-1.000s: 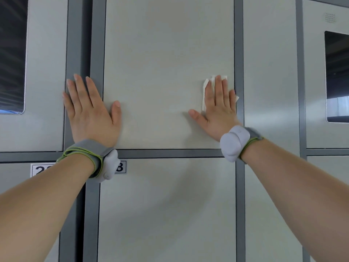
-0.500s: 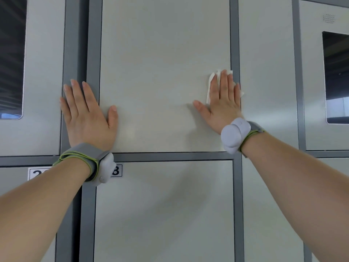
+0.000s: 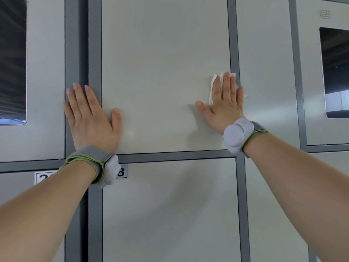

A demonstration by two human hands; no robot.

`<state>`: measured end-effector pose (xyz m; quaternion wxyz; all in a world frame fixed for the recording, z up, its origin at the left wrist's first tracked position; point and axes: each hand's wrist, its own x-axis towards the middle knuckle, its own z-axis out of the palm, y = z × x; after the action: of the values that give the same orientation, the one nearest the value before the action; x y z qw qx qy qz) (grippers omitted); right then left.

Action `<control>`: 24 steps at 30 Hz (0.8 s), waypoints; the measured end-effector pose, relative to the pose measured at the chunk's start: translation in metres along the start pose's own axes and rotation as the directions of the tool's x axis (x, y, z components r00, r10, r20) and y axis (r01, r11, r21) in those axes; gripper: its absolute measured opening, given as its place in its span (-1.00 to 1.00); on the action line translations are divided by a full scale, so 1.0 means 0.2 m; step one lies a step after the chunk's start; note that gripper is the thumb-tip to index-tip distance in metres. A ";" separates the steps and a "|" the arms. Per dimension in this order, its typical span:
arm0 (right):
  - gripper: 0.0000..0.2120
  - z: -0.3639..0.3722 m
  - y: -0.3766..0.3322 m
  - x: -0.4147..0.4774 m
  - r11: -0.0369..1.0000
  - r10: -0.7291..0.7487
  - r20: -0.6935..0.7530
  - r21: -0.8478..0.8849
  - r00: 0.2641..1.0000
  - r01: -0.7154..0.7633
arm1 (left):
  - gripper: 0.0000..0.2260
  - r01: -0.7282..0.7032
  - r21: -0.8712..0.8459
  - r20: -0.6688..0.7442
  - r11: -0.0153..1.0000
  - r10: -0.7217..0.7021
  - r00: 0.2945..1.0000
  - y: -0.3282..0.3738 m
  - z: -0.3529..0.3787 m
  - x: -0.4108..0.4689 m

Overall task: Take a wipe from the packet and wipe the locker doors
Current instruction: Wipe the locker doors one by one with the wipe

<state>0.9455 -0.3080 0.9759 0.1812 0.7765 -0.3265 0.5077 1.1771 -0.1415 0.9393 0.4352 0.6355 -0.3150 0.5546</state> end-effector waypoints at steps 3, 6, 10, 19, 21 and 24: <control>-0.10 0.04 -0.03 -0.11 0.998 -0.048 0.017 -0.043 0.999 0.049 | -0.27 0.001 -0.008 -0.003 1.000 -0.001 1.000 -0.01 0.00 0.00; -0.03 0.09 -0.03 -0.25 0.988 -0.142 0.045 -0.049 0.989 0.144 | -0.28 -0.006 -0.016 -0.014 1.000 0.005 1.000 0.00 0.01 0.00; -0.02 0.08 -0.03 -0.23 0.987 -0.148 0.071 -0.048 0.986 0.152 | -0.30 -0.008 -0.015 -0.023 1.000 0.008 1.000 0.00 0.01 0.00; -0.10 0.05 -0.17 -0.12 0.999 -0.031 0.042 -0.008 0.999 0.031 | -0.30 -0.030 -0.036 -0.019 0.999 0.029 0.999 -0.02 0.01 0.00; -0.06 0.09 -0.20 -0.22 0.991 -0.126 0.077 -0.027 0.989 0.128 | -0.30 -0.034 -0.037 -0.016 0.999 0.034 0.999 -0.02 0.01 0.00; -0.08 0.12 -0.21 -0.28 0.983 -0.180 0.099 -0.017 0.979 0.183 | -0.31 -0.042 -0.047 -0.014 0.998 0.042 0.999 -0.02 0.00 0.00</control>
<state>0.9759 -0.2751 0.9168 0.2207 0.8242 -0.2692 0.4466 1.1809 -0.1397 0.9387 0.4403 0.6147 -0.3386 0.5600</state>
